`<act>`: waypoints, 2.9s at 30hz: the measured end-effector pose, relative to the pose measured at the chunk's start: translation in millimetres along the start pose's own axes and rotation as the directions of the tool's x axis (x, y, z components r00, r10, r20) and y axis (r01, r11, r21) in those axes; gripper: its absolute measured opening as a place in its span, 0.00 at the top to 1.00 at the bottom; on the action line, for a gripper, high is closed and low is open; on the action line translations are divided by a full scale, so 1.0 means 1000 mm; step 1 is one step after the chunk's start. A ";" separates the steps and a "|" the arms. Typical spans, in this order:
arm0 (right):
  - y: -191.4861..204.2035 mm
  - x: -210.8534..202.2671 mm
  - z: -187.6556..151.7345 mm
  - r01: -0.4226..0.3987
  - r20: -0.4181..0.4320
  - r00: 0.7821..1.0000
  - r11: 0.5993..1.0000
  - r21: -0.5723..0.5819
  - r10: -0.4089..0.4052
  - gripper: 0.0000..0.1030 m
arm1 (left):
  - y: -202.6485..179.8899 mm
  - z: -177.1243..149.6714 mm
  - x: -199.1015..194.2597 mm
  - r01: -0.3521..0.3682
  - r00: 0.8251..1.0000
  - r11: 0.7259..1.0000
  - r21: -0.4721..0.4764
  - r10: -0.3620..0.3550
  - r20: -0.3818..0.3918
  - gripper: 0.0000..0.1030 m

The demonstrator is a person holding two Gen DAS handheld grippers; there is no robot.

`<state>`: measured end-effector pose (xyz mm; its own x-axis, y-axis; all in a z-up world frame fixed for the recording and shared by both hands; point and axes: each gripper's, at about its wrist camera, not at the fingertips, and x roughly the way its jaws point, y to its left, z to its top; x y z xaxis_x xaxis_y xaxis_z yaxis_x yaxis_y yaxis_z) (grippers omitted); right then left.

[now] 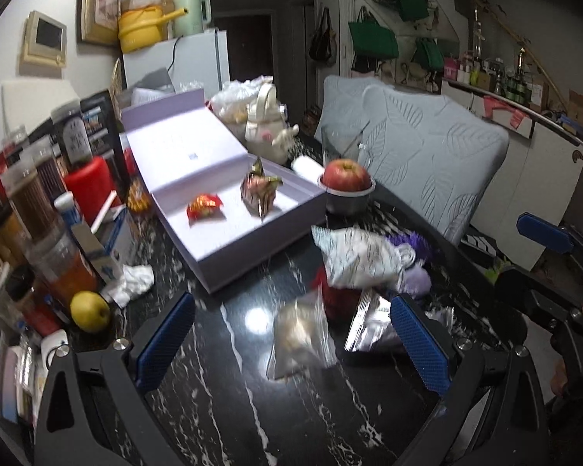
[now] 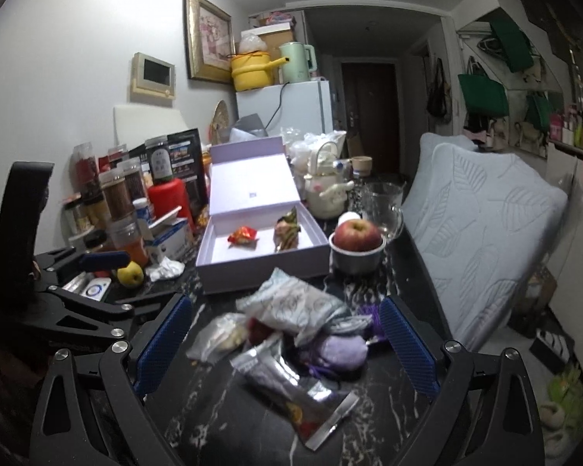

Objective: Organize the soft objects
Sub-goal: 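Grasp the clear zip bag with the left gripper while the right grasps the silver bag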

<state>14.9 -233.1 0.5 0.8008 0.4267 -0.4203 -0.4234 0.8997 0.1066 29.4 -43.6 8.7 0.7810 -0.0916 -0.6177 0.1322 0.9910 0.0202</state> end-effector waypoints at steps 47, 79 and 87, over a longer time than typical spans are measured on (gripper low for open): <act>-0.016 0.096 -0.069 -0.255 -0.374 0.896 0.967 0.011 0.241 0.68 | 0.027 -0.041 0.077 0.032 0.985 0.994 -0.108 -0.050 -0.168 0.01; -0.033 0.100 -0.076 -0.096 -0.439 0.893 0.995 0.036 0.102 0.55 | 0.010 -0.042 0.123 0.076 0.966 0.996 -0.056 -0.087 -0.242 0.59; -0.023 0.097 -0.080 -0.097 -0.422 0.903 0.995 0.000 0.088 0.64 | 0.013 -0.044 0.104 0.069 0.972 0.996 -0.060 -0.081 -0.222 0.59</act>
<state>68.4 -219.6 -114.9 0.5070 0.4248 -0.7500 -0.4989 0.8542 0.1466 85.4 -36.1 -89.9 0.6129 -0.1475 -0.7762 0.1490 0.9864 -0.0698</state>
